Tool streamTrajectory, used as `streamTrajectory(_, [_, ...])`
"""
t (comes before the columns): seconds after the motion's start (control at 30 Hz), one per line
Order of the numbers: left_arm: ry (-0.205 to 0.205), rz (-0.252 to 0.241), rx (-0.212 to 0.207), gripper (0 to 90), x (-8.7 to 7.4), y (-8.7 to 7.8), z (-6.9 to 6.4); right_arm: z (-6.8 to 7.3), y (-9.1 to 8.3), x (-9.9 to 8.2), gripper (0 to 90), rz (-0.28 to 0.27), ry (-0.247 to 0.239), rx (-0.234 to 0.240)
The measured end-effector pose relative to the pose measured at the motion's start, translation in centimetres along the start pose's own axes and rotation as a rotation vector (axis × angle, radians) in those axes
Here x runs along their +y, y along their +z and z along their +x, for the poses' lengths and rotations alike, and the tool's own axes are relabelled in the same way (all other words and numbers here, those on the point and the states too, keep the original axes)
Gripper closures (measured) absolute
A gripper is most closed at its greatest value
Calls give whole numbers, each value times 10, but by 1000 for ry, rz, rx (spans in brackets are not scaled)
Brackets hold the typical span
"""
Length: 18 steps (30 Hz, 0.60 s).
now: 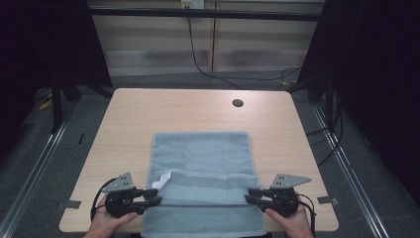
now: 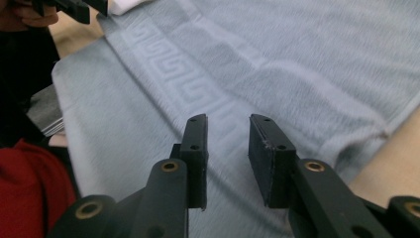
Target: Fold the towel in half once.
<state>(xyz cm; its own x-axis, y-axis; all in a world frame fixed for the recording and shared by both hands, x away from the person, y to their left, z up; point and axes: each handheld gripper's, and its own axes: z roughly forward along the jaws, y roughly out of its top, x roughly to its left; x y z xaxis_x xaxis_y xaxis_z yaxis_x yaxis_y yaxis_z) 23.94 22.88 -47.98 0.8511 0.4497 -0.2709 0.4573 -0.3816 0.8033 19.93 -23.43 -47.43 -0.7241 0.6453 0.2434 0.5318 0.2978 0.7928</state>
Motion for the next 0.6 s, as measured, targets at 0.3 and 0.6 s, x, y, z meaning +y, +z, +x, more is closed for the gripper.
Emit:
streamTrajectory(0.3, [-62, -50, 114, 571, 40, 7, 52, -30, 2, 27, 582, -21, 5, -71])
streamTrajectory(0.6, [-70, 54, 134, 461, 40, 50, 71, -44, 52, 41, 512, 83, -8, -7])
